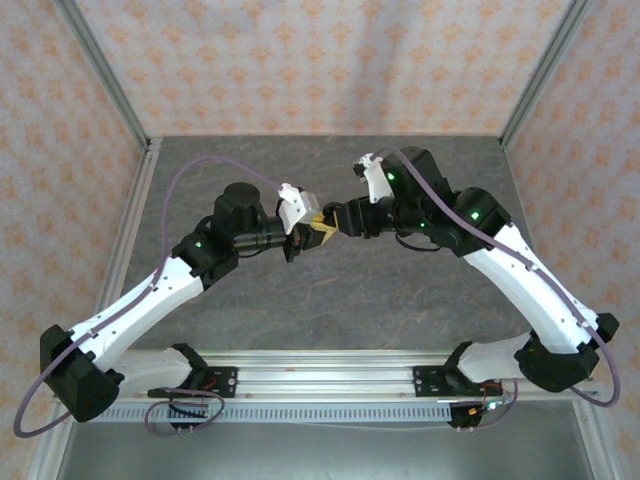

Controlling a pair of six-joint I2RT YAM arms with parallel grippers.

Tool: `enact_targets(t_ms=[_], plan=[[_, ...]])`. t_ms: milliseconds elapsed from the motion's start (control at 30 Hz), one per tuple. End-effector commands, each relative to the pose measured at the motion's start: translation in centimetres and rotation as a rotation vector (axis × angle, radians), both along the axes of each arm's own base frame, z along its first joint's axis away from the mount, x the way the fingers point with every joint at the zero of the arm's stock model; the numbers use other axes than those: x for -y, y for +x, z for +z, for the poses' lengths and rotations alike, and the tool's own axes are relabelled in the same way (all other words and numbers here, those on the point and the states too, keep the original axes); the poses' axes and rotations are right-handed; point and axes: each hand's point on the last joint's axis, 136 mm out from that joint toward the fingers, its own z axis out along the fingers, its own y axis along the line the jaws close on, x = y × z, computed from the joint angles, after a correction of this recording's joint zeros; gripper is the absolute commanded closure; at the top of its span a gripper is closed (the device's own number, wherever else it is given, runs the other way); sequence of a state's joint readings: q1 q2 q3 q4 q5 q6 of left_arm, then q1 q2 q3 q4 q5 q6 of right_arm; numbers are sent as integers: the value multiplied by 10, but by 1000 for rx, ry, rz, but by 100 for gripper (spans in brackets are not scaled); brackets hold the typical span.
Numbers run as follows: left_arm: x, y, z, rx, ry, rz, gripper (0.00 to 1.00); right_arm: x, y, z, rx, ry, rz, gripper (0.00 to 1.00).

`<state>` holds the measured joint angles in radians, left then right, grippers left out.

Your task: Insert wireless bluetooth earbuds into charging case

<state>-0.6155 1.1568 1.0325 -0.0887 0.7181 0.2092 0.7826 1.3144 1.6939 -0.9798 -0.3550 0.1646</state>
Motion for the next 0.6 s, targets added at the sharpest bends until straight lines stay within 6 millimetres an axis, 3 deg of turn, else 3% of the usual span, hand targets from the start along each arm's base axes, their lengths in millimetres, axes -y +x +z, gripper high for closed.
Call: enact_targets(t_ms=[0, 567], plan=[[2, 0, 20, 48, -39, -5, 100, -5, -3, -8, -49, 1, 28, 60], [2, 3, 16, 45, -32, 0, 100, -25, -18, 0, -156, 78, 116, 69]])
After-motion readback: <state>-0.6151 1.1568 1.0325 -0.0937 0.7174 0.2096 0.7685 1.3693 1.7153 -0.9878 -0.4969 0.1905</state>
